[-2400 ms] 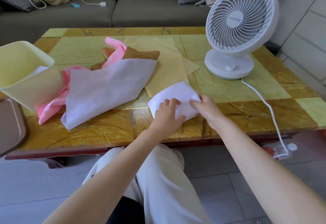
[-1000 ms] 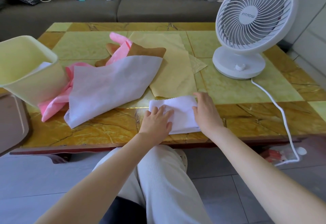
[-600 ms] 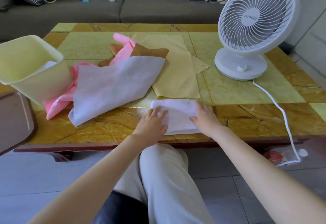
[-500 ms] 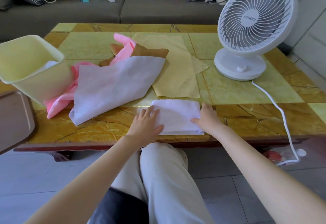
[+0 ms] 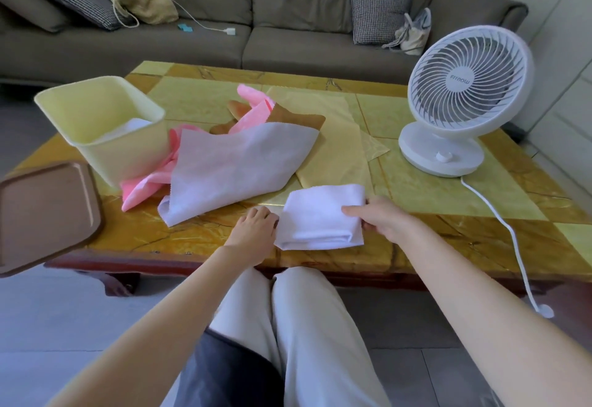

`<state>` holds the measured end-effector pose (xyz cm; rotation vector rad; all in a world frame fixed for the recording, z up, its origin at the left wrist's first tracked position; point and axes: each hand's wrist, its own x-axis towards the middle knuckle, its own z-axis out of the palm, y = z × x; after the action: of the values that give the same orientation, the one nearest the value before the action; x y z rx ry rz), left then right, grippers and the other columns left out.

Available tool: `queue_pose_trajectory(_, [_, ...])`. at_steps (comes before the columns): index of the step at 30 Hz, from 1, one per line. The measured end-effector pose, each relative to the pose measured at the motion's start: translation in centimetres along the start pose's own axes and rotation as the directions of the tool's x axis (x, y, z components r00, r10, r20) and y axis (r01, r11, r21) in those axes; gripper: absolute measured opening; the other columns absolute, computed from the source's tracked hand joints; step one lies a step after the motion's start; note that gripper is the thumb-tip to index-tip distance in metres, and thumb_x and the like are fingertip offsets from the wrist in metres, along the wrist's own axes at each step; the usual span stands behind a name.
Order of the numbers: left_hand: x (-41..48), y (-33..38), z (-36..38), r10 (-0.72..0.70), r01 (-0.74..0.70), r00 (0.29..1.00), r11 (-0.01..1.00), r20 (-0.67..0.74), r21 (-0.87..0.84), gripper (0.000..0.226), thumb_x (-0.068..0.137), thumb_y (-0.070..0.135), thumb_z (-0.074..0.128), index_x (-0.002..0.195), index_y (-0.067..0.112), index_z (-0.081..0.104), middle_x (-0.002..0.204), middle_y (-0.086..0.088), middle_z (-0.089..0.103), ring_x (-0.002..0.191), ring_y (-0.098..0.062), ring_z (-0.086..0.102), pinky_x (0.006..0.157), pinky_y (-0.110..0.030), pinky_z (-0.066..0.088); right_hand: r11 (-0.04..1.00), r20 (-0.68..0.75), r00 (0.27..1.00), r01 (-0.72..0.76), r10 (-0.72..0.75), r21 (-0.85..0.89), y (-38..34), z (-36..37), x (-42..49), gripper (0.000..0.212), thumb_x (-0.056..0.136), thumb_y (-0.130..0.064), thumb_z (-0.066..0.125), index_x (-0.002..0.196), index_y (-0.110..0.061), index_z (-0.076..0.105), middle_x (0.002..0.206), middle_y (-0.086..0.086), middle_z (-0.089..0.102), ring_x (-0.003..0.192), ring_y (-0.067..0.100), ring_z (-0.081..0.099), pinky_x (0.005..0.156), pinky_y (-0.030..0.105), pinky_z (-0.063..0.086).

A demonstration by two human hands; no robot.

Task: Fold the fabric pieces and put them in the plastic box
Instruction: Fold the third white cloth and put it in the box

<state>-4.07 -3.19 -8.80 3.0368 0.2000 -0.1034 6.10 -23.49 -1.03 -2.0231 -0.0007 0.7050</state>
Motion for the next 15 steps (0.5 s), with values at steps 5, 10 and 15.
queue_pose_trajectory(5, [-1.4, -3.9, -2.2, -0.030, 0.036, 0.996, 0.996, 0.080, -0.078, 0.041, 0.095, 0.016, 0.037, 0.136, 0.014, 0.038, 0.134, -0.009, 0.040, 0.125, -0.026, 0.037, 0.103, -0.036, 0.035, 0.910, -0.070, 0.954, 0.256, -0.293, -0.326, -6.7, 2.6, -0.8, 0.024, 0.086, -0.018, 0.057, 0.099, 0.002, 0.058, 0.091, 0.013, 0.061, 0.080, 0.025, 0.057, 0.062, 0.028, 0.041])
queue_pose_trajectory(10, [-2.9, -8.9, -6.9, -0.199, 0.173, 0.965, 0.972, -0.171, -0.156, 0.044, 0.093, 0.015, 0.043, 0.137, 0.019, 0.038, 0.132, -0.007, 0.039, 0.122, -0.025, 0.038, 0.097, -0.039, 0.038, 0.725, -0.021, 0.840, 0.455, -0.542, -0.517, -13.5, 6.8, -2.1, 0.017, 0.089, -0.026, 0.054, 0.083, -0.012, 0.049, 0.088, 0.007, 0.057, 0.083, 0.025, 0.054, 0.062, 0.028, 0.038])
queue_pose_trajectory(15, [-4.1, -15.1, -11.4, -0.322, 0.312, 0.856, 0.946, -0.405, -0.093, 0.048, 0.092, 0.010, 0.041, 0.139, 0.013, 0.034, 0.131, -0.011, 0.039, 0.116, -0.029, 0.039, 0.095, -0.035, 0.038, 0.697, -0.022, 0.753, 0.597, -0.658, -0.398, -19.4, 11.9, -2.6, 0.024, 0.089, -0.026, 0.052, 0.073, -0.011, 0.044, 0.072, 0.008, 0.056, 0.075, 0.030, 0.058, 0.063, 0.032, 0.040])
